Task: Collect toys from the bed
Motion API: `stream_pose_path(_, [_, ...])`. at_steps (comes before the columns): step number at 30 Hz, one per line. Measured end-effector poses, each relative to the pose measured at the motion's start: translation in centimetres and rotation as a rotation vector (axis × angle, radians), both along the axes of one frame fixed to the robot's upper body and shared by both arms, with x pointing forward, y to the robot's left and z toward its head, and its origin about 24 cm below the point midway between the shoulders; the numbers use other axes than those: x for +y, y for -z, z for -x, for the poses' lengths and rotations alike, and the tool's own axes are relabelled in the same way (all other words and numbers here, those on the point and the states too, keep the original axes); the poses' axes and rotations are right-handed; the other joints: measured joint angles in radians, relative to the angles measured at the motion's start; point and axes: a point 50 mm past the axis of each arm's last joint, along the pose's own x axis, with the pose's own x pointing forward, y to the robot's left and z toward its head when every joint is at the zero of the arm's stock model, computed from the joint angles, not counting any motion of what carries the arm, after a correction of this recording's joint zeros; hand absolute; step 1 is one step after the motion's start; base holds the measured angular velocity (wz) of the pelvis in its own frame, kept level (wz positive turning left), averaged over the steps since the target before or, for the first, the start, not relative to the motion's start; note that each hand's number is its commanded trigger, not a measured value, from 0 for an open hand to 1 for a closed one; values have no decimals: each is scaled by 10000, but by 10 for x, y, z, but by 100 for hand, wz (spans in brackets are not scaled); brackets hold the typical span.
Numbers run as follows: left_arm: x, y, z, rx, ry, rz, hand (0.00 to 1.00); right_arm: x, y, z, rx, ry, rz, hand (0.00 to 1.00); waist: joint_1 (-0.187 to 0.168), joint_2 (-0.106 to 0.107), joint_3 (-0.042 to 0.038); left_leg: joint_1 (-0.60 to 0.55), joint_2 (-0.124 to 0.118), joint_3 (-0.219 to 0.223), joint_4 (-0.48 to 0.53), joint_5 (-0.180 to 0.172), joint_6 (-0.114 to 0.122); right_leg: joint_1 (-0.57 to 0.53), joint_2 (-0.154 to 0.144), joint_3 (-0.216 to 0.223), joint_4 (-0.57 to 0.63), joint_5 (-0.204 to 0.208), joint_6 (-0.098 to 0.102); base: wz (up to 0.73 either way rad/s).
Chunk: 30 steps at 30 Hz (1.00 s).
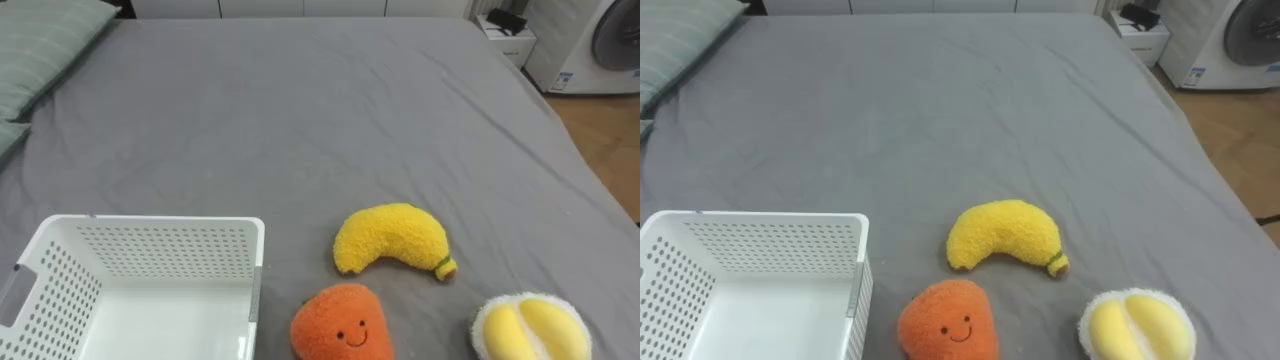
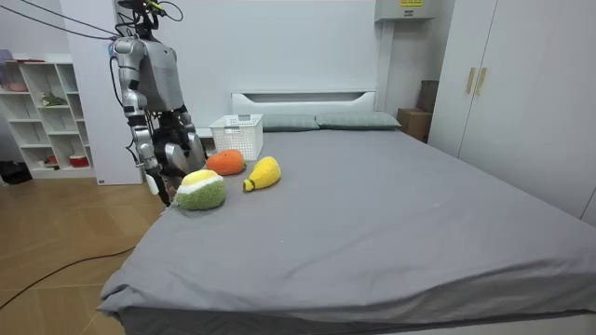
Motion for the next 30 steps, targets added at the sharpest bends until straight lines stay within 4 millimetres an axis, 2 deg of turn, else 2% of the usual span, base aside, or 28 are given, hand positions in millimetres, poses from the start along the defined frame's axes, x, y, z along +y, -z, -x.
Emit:
stream_pose_path(12, [4, -2, 3, 397, 731, -620, 0, -1, 0, -4, -14, -341, 43, 0, 36, -9, 21, 140, 6, -7, 3, 0, -2, 133, 5, 13, 22, 9, -6, 0])
stream_pose_path(20, [3, -2, 8, 655, 682, -532, 0, 0, 0, 1, 263, -189, 83, 0, 24, -72, 28, 132, -2, -33, -1, -1, -2, 144, 3, -3, -14, 9, -5, 0])
stream_pose_path(30, [7, -3, 16, 727, 126, -575, 0, 1, -1, 26, 734, 1996, -119, 0, -49, -265, -13, 95, -6, -103, 21, -3, -1, 148, -24, -194, -58, 8, -1, 1])
